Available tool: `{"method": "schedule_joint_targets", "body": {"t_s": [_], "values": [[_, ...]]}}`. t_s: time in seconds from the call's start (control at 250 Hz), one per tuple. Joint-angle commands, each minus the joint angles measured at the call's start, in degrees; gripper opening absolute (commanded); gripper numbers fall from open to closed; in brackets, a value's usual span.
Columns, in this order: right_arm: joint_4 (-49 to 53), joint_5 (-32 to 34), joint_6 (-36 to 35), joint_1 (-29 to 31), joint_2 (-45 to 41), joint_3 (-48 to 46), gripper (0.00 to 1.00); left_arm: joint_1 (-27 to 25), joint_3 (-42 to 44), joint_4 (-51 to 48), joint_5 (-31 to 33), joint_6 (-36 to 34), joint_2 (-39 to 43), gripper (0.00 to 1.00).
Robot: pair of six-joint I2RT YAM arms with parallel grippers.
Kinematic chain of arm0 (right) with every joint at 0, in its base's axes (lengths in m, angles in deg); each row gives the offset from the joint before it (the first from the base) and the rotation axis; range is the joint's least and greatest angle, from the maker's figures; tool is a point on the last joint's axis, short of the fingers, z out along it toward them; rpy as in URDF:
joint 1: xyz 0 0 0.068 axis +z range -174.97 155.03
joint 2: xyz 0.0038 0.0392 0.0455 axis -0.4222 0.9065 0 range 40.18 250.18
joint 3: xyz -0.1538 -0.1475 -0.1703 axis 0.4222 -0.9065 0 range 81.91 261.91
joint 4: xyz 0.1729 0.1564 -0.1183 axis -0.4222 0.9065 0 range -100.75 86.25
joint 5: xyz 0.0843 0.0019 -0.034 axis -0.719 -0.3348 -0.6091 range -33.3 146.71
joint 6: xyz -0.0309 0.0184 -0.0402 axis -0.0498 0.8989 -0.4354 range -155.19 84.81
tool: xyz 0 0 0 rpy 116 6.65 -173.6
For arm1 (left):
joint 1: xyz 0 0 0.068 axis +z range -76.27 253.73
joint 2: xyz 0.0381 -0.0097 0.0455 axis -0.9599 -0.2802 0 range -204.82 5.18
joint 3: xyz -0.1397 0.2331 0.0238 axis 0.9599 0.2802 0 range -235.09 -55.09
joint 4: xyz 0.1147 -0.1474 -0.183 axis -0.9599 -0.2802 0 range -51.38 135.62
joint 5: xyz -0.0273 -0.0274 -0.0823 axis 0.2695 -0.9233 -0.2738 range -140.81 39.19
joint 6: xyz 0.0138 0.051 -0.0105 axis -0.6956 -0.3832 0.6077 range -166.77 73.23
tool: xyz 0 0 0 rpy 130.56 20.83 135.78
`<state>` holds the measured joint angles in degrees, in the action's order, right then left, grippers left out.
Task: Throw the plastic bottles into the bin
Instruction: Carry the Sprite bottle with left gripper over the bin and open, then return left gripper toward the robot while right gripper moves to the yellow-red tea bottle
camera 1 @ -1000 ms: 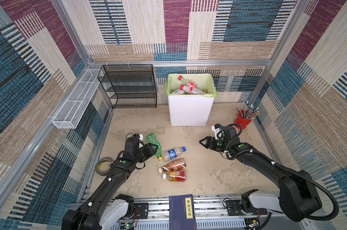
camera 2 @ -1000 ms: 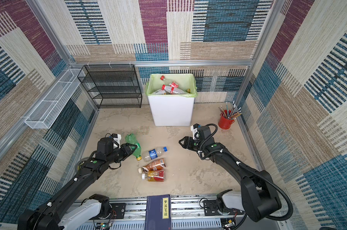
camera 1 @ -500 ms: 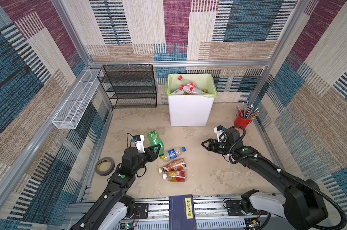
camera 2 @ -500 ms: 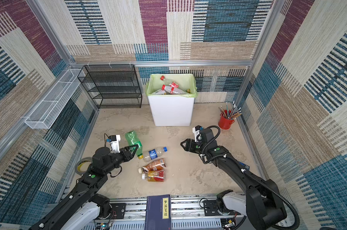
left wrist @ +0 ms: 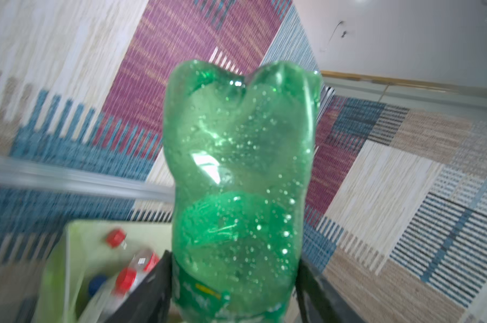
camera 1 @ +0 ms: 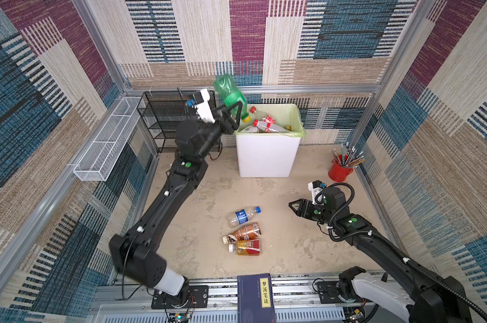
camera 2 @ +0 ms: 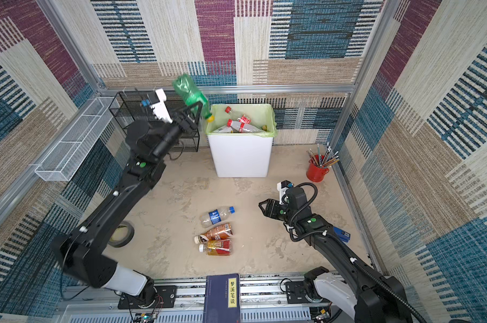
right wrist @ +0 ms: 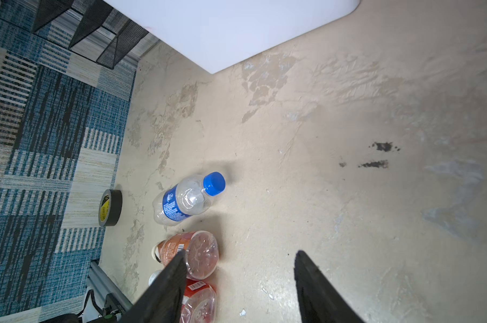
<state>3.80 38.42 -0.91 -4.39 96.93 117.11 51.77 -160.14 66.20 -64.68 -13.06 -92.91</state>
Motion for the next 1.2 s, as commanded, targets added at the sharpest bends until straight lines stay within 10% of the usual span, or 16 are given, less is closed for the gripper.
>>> {"method": "schedule_joint_targets", "body": {"t_s": [0.0, 0.064, 0.116, 0.28, 0.636, 1.196], "values": [[0.7, 3.4, 1.8, 0.0, -2.5, -0.4, 0.64, 0.1, -48.2, -17.4, 1.5, -0.2, -20.5, 0.85], [1.9, 4.5, 2.2, 0.0, -4.2, -0.7, 0.64, 0.6, -72.1, -19.3, 7.1, 2.4, -33.5, 0.93], [2.7, 5.2, 2.8, 0.0, -5.5, -1.3, 0.65, 2.3, -74.9, -16.5, 8.4, 7.3, -35.3, 0.91], [4.2, 6.8, 3.7, -0.2, -8.6, -2.5, 0.65, 1.9, -39.0, 5.0, 5.6, 1.1, -14.6, 0.95], [1.4, 4.8, 2.7, -0.8, -5.1, -2.3, 0.65, 1.8, -18.7, 9.9, -4.0, -2.0, 4.9, 0.92], [4.1, -3.3, -1.7, 5.3, 7.1, 5.0, 0.63, 2.0, 51.1, -12.5, 8.2, 6.0, 50.6, 0.85]]}}
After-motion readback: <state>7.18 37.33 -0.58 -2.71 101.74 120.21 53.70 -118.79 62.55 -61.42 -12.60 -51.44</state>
